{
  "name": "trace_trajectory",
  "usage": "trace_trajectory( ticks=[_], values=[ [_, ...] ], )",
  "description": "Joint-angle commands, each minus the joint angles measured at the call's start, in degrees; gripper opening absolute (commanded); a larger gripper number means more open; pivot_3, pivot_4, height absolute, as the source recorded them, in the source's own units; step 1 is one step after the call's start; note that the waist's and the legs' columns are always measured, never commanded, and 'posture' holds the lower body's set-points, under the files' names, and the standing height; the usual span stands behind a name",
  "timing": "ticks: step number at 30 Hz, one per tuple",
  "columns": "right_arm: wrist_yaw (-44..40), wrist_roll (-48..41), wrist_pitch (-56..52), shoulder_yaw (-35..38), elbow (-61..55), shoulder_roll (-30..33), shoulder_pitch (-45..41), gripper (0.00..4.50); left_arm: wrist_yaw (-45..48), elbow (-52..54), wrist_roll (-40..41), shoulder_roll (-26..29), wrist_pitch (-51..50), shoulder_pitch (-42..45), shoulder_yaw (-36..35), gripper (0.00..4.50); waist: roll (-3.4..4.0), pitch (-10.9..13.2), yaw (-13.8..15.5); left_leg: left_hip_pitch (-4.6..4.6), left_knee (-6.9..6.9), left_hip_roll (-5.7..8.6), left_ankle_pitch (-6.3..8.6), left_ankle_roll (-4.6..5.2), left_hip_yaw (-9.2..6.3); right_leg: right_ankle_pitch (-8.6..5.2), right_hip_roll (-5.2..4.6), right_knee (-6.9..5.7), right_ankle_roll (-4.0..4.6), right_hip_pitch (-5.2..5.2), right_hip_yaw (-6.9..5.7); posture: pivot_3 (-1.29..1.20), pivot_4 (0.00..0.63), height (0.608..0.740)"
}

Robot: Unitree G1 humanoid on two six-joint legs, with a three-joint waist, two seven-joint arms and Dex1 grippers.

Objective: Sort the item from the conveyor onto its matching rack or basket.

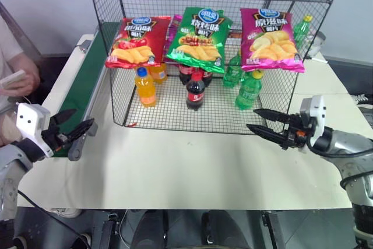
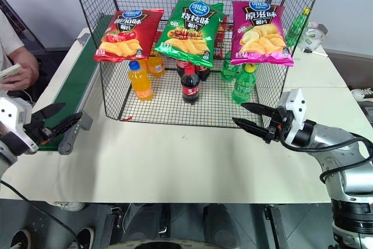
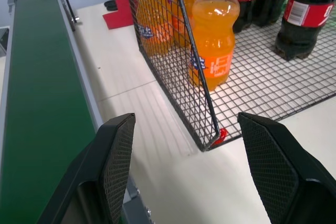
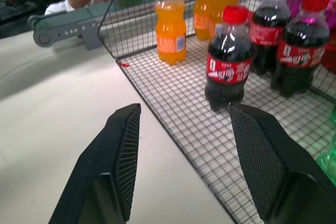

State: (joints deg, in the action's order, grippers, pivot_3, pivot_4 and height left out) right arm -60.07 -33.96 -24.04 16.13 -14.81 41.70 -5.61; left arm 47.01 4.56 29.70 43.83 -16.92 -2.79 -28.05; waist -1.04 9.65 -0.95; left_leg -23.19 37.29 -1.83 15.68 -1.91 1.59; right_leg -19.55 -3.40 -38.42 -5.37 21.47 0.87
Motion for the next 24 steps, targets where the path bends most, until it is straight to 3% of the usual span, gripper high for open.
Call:
trace_trajectory(
  ticks=[1, 24],
  values=[
    [-0.6, -0.5, 0.8, 0.4, -0.5, 1.1, -0.4, 2.73, 1.5, 0.7, -0.6, 0.6, 3.2, -0.6, -1.9, 3.33, 0.0, 0.0, 0.0, 0.01, 0.0, 0.0, 0.0, 0.0, 0.0, 0.0, 0.0, 0.0, 0.0, -0.01, 0.0, 0.0, 0.15, 0.739],
    [-2.3, 0.7, 2.7, 1.3, 1.4, 2.7, 1.9, 2.73, 2.1, -1.9, -2.0, 0.7, 5.0, 1.6, -1.0, 3.33, -0.01, 0.0, 0.1, 0.04, 0.03, 0.0, 0.0, 0.0, -0.01, 0.0, 0.02, -0.02, 0.0, -0.04, -0.02, 0.0, 0.15, 0.739]
  ],
)
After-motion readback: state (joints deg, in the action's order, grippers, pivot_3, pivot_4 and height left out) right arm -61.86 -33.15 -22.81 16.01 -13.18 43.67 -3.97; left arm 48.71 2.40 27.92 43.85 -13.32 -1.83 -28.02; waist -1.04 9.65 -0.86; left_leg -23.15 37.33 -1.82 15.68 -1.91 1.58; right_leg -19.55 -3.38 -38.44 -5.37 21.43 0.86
